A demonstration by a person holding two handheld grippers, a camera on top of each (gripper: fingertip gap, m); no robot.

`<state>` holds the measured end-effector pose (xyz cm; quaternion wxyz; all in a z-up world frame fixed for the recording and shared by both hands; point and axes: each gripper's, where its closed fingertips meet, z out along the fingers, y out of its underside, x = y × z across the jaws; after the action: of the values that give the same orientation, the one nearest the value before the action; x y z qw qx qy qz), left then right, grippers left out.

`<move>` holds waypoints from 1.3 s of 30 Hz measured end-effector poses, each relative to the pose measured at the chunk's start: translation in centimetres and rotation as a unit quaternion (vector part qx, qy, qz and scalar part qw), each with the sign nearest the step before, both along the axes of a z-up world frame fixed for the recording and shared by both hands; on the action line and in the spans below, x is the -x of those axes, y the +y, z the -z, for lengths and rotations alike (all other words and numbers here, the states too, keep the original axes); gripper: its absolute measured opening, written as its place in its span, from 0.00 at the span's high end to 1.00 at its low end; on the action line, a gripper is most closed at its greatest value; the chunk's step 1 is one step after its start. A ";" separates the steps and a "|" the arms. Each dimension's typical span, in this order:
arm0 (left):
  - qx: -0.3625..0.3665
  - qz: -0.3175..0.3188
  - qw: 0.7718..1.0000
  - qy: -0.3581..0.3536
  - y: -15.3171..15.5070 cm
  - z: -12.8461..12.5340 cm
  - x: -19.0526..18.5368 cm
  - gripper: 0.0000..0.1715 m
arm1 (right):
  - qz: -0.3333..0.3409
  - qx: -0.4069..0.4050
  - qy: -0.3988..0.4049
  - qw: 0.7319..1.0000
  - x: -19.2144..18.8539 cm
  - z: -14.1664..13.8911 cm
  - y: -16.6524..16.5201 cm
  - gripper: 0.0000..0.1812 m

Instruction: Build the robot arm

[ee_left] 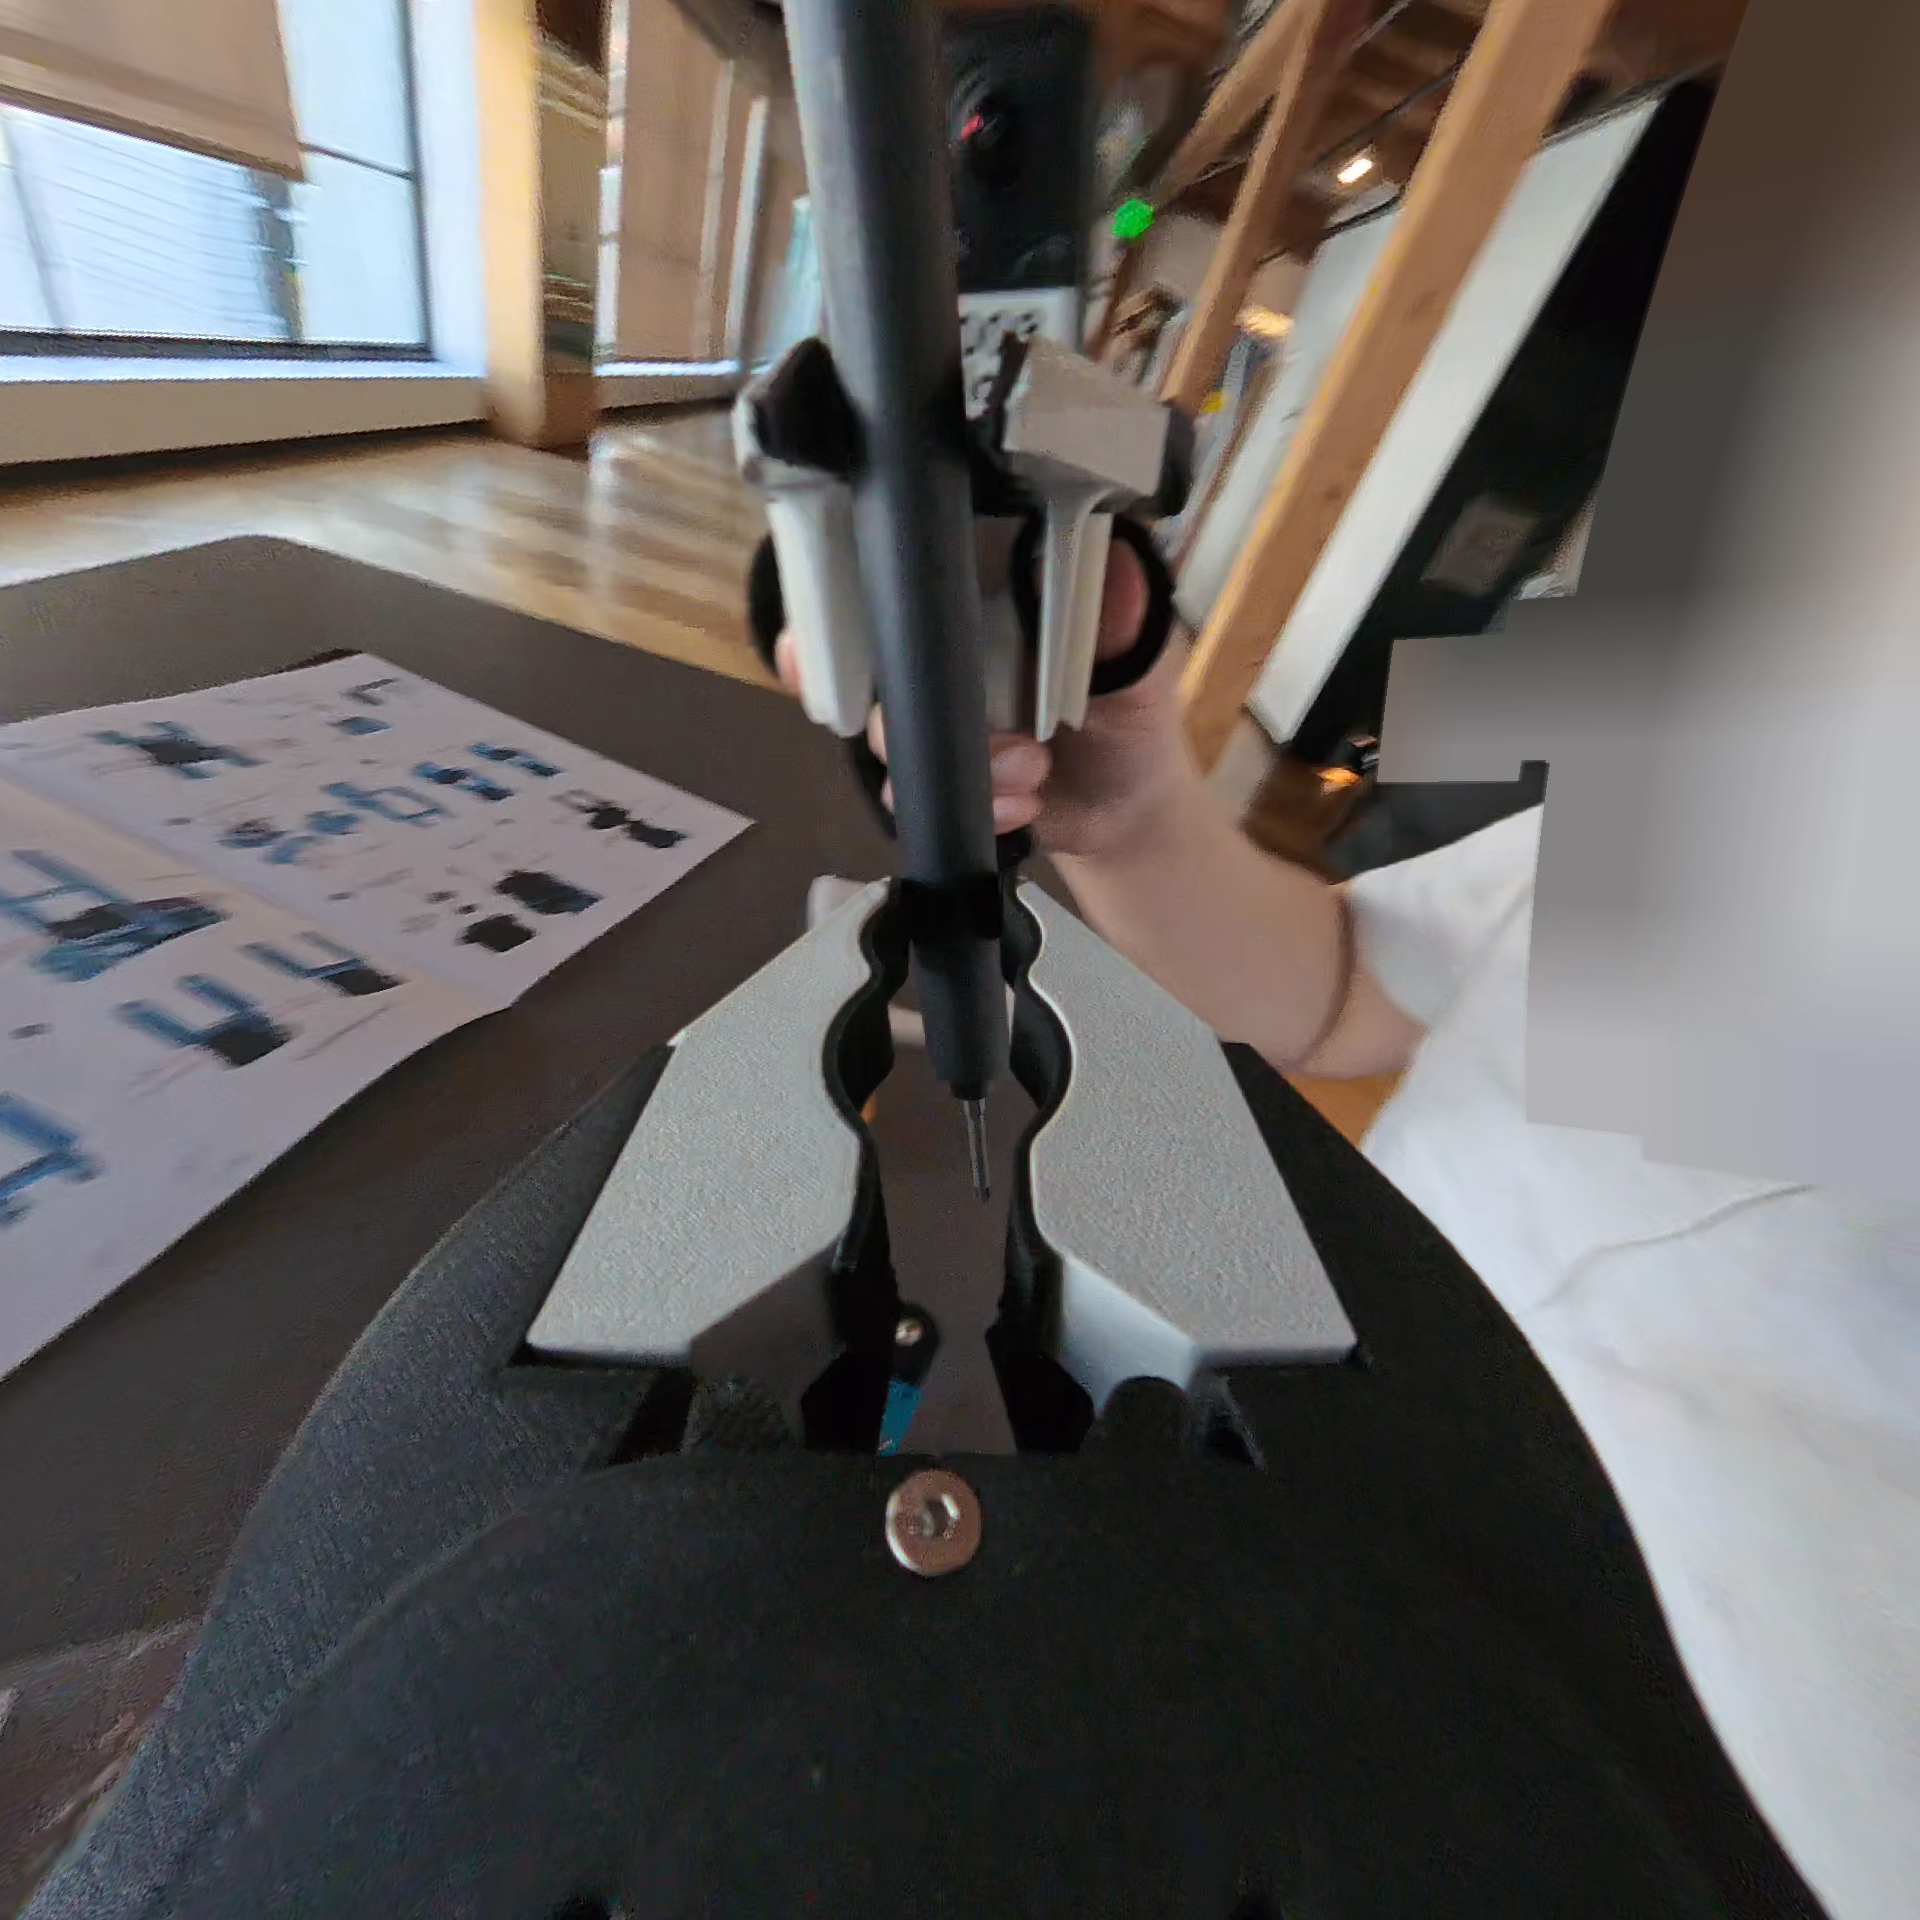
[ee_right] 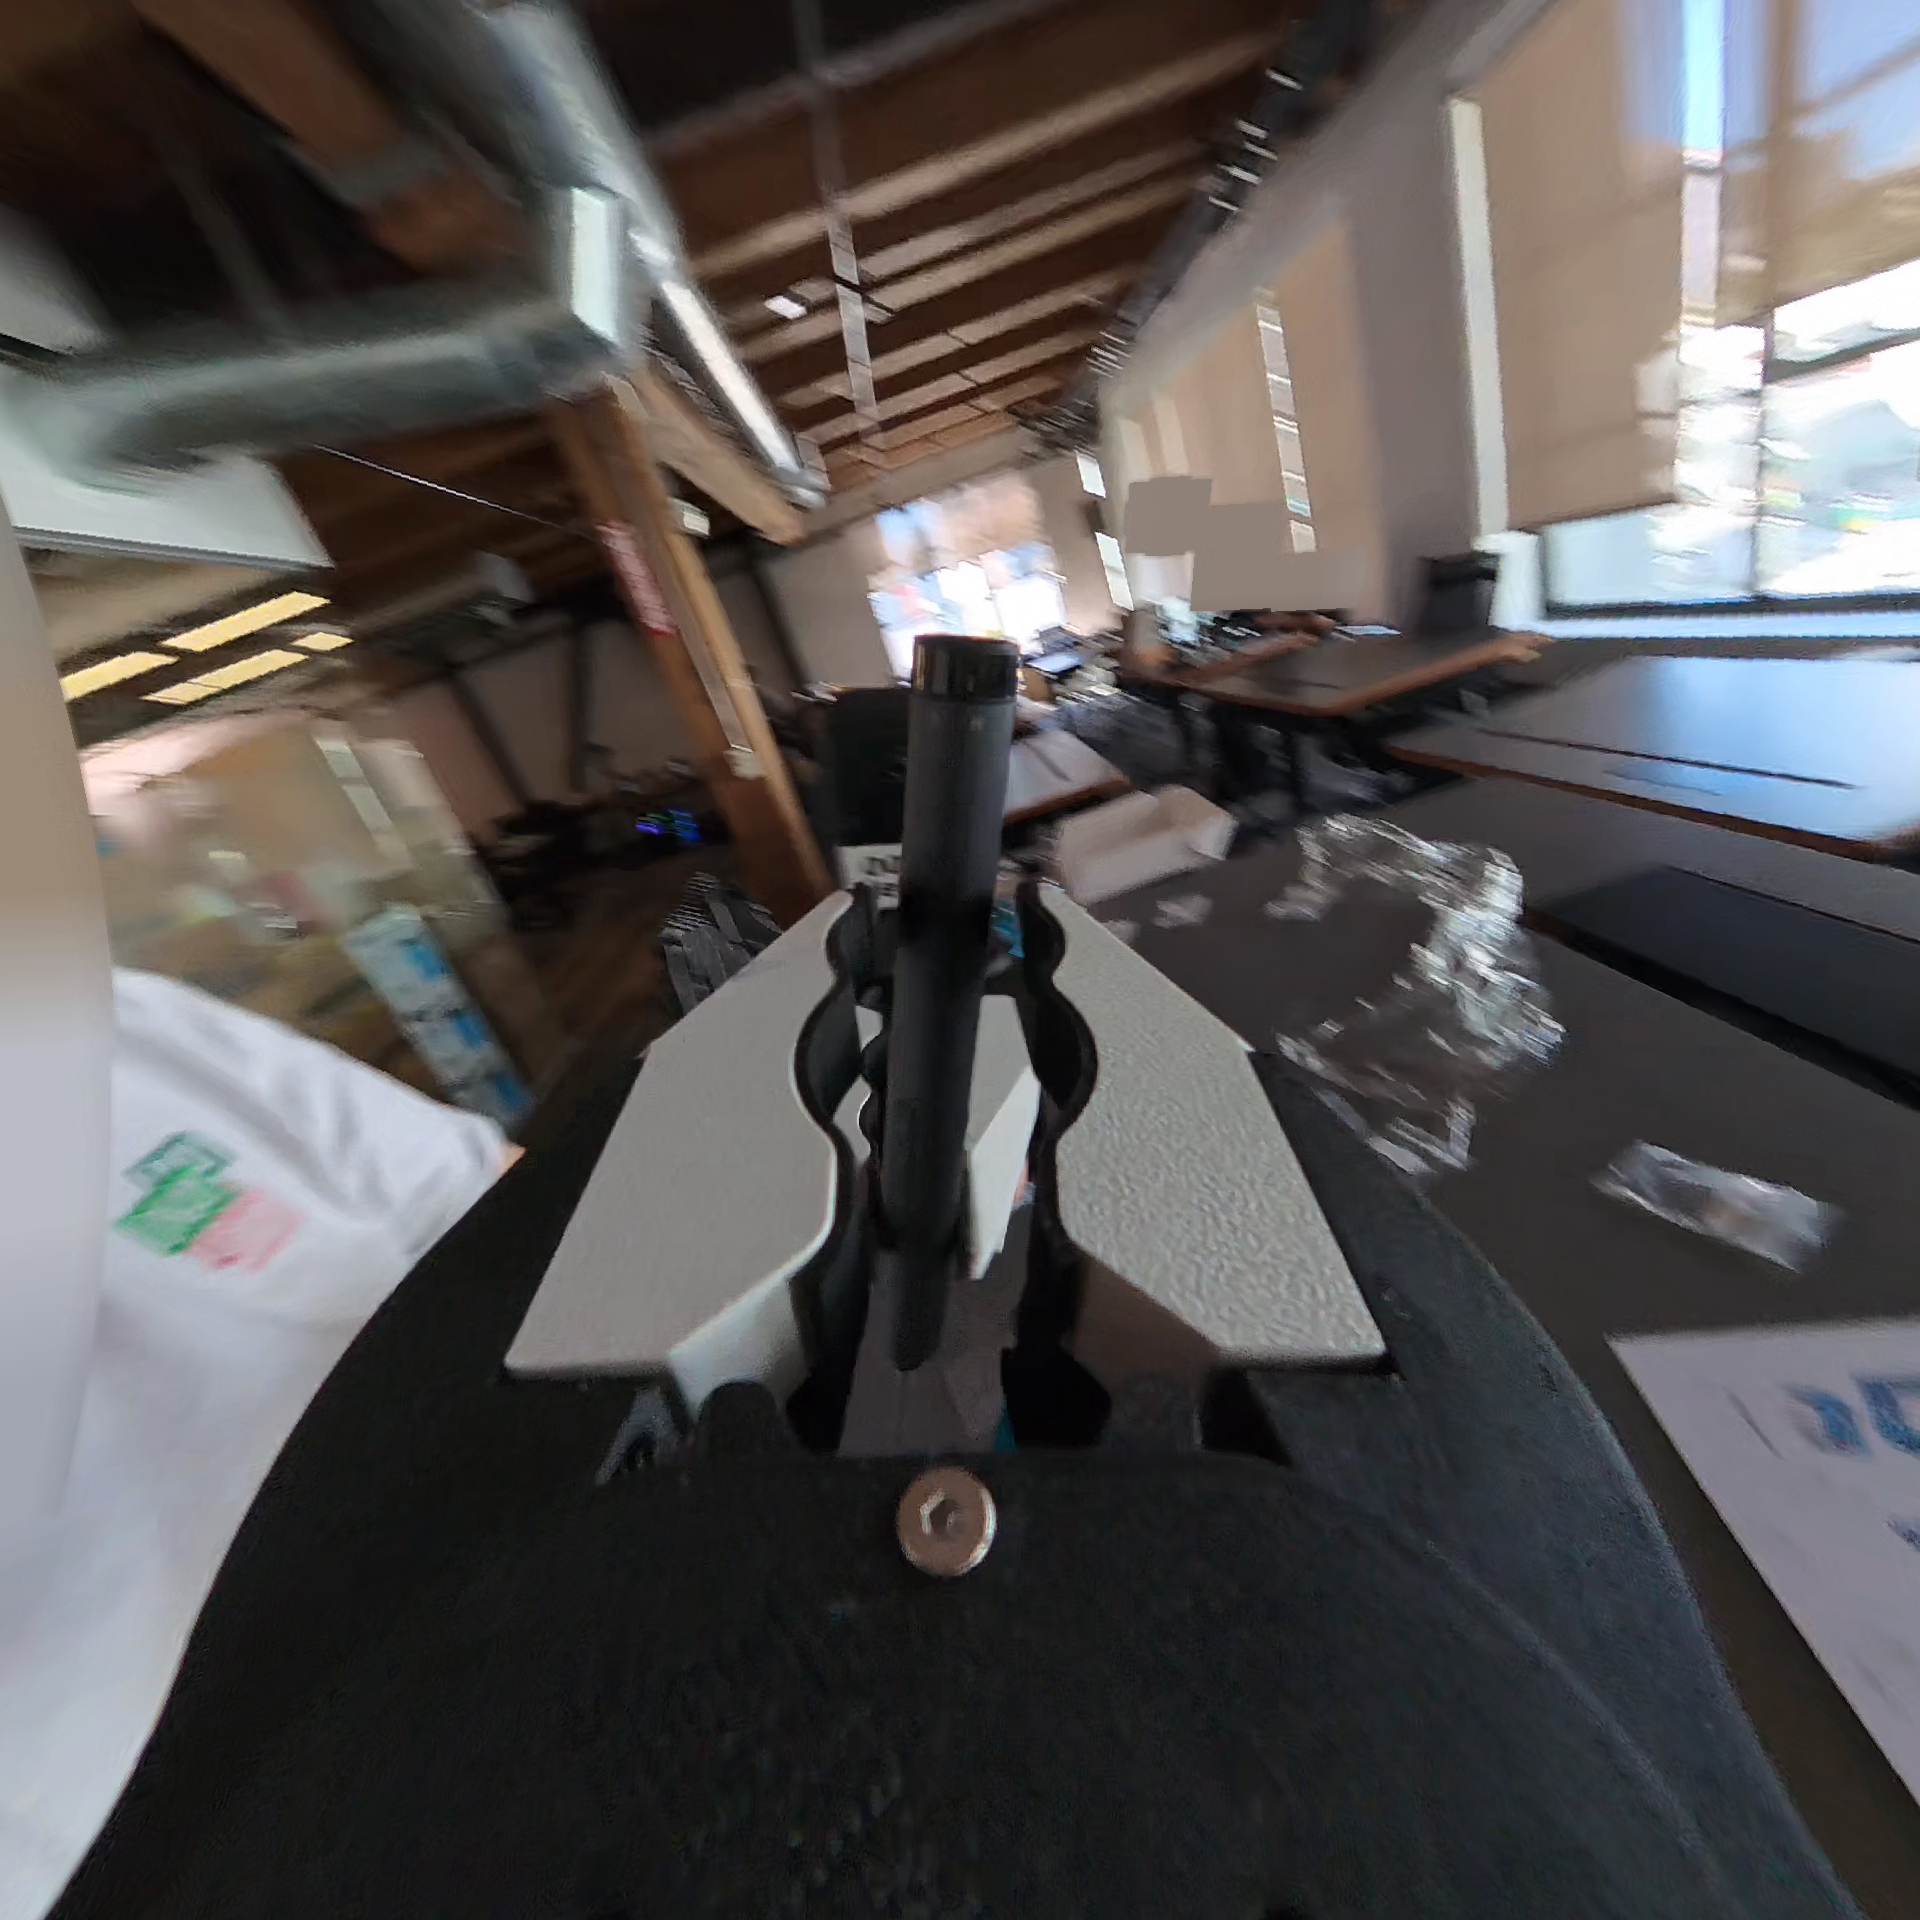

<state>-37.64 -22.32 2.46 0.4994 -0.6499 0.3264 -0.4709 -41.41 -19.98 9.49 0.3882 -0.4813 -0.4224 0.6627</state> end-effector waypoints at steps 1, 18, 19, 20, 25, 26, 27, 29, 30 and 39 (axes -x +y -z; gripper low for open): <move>0.010 0.032 0.999 -0.030 -0.7 -0.7 -0.2 0.91 | -0.033 0.013 0.019 0.999 -0.5 -0.4 -0.1 0.82; 0.001 -0.004 0.996 -0.092 2.3 -5.8 2.8 0.66 | -0.063 -0.027 -0.107 0.992 -0.5 5.9 -0.7 0.91; -0.002 -0.005 0.997 -0.074 2.5 -6.0 2.5 0.67 | -0.059 -0.034 -0.114 0.991 -0.4 6.1 -0.8 0.91; -0.003 -0.008 0.999 -0.046 2.9 -5.6 2.0 0.67 | -0.056 -0.038 -0.118 0.991 -0.2 6.1 -0.8 0.91; -0.042 0.006 0.999 0.017 3.3 -4.3 0.2 0.91 | -0.055 -0.040 -0.124 0.990 -0.1 6.4 -0.5 0.91; -0.041 0.008 0.999 0.018 3.4 -4.4 0.1 0.91 | -0.056 -0.035 -0.116 0.991 -0.2 6.3 -0.5 0.91; -0.038 0.009 0.999 0.018 3.6 -4.5 0.0 0.91 | -0.057 -0.028 -0.102 0.993 -0.2 6.0 -0.3 0.90; -0.037 0.002 0.999 0.011 3.9 -5.2 0.2 0.91 | -0.057 -0.013 -0.075 0.995 -0.4 5.7 -0.1 0.83; -0.041 -0.009 0.999 0.002 4.2 -5.6 0.5 0.91 | -0.048 -0.005 -0.074 0.996 -0.6 6.1 0.2 0.75; -0.046 -0.016 0.998 0.025 3.8 -5.0 1.4 0.91 | -0.048 -0.059 -0.108 0.991 -1.1 9.6 -0.7 0.84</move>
<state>-39.08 -18.51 7.44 0.5282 -0.6431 0.3497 -0.4303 -40.33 -20.65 -0.11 0.3355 -0.5051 -0.5230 0.5990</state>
